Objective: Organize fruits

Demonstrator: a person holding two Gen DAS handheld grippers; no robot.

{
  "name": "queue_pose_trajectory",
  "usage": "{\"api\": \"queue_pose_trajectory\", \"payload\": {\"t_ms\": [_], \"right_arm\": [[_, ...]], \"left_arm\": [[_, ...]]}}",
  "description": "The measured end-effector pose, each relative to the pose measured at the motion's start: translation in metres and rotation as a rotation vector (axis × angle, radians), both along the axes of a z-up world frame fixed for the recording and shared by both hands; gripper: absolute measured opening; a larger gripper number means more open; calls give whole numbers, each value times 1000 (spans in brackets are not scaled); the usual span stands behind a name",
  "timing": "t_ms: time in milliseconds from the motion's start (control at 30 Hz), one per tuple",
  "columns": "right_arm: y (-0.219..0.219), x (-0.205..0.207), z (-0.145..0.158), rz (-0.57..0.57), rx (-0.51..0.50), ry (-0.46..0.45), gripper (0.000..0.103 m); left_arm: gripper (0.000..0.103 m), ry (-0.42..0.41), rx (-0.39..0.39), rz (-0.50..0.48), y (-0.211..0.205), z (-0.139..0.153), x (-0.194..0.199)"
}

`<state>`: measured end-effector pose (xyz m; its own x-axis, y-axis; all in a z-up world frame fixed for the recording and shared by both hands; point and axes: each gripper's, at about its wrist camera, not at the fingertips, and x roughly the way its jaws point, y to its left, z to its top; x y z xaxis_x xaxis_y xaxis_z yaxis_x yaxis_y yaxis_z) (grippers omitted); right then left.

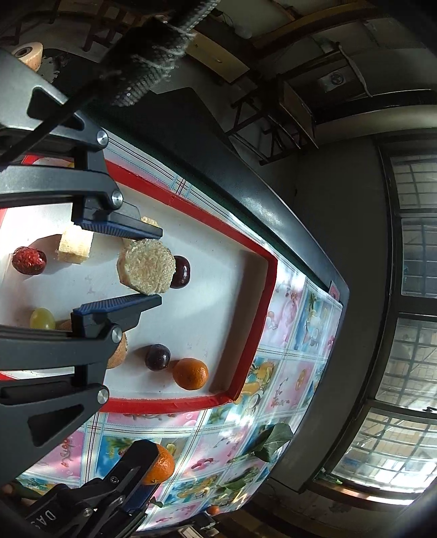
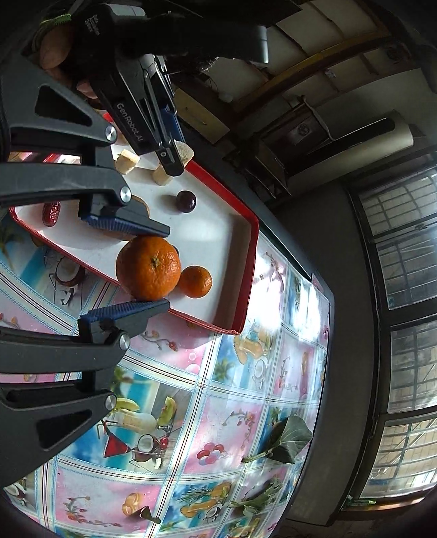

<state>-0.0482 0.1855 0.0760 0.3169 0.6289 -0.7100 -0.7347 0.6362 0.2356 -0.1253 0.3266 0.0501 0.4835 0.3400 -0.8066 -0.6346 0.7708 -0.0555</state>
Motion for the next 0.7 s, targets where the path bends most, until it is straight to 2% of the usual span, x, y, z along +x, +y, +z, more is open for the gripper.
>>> {"api": "queue_pose_trajectory", "payload": {"t_ms": [400,700], "right_arm": [[33,29,-7,23,0,28,39],[52,55,-18,19,-4,51,39]], "left_arm": [[32,29,-40,15,22,-7,16],[32,50,-25,12,28,-8,30]]}}
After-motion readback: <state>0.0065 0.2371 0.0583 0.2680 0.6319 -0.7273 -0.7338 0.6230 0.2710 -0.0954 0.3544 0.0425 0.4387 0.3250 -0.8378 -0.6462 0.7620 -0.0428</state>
